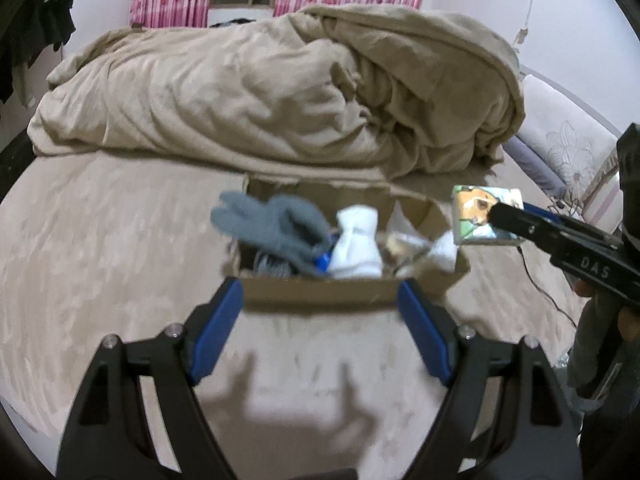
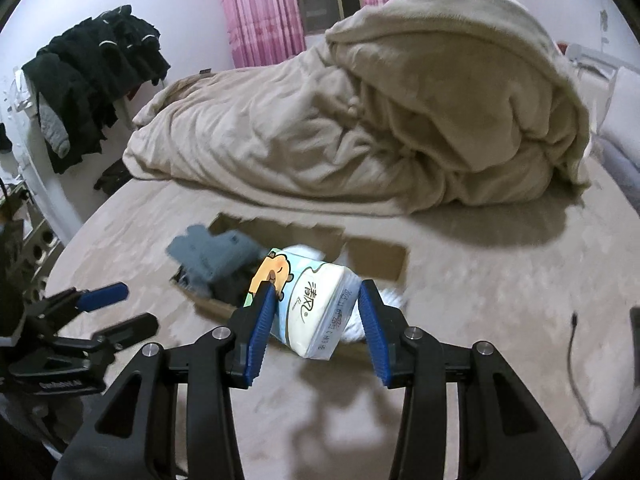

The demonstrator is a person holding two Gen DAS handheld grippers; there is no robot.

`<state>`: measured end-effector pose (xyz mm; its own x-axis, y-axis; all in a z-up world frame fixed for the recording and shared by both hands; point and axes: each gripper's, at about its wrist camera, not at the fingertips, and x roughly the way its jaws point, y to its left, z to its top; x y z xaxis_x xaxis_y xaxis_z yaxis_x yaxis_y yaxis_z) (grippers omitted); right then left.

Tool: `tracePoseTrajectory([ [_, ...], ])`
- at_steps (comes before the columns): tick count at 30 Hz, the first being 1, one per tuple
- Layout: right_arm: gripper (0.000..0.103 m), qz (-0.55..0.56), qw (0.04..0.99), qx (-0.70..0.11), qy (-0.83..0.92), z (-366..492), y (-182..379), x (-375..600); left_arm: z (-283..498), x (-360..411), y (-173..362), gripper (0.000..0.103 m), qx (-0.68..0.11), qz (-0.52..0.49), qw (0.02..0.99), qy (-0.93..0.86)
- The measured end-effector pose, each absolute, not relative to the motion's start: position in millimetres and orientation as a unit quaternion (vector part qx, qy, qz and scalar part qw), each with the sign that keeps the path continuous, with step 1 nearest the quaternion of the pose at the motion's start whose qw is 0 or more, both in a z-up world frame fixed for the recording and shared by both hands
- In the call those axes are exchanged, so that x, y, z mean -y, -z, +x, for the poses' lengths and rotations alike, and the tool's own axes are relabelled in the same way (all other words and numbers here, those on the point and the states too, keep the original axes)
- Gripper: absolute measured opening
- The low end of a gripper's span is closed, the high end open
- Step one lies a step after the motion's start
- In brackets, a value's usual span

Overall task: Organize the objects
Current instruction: 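Carry the printed tissue pack into the box and open the right tool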

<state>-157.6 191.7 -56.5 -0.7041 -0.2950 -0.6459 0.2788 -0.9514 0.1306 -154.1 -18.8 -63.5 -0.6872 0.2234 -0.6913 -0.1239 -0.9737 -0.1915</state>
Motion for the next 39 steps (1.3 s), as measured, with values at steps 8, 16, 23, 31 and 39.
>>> tracePoseTrajectory([
  [8, 0.045, 0.35, 0.128, 0.006, 0.928, -198.1, 65.4, -215.6, -192.4, 10.0, 58.5, 0.081, 0.061, -0.375, 0.094, -0.92],
  [16, 0.046, 0.374, 0.104, -0.012, 0.922, -237.2, 96.7, -220.2, -219.3, 2.8, 73.7, 0.081, 0.062, -0.385, 0.094, -0.916],
  [23, 0.046, 0.394, 0.107, -0.029, 0.912, -250.5, 115.7, -213.6, -233.5, -3.8, 88.7, 0.081, 0.067, -0.404, 0.095, -0.908],
  [31, 0.045, 0.406, 0.089, -0.117, 0.902, -254.2, 121.7, -195.4, -226.5, -2.6, 89.8, 0.081, 0.072, -0.406, 0.095, -0.906],
  [39, 0.041, 0.422, 0.106, -0.146, 0.889, -259.5, 126.8, -181.8, -216.1, 1.6, 84.5, 0.081, 0.077, -0.403, 0.096, -0.907],
])
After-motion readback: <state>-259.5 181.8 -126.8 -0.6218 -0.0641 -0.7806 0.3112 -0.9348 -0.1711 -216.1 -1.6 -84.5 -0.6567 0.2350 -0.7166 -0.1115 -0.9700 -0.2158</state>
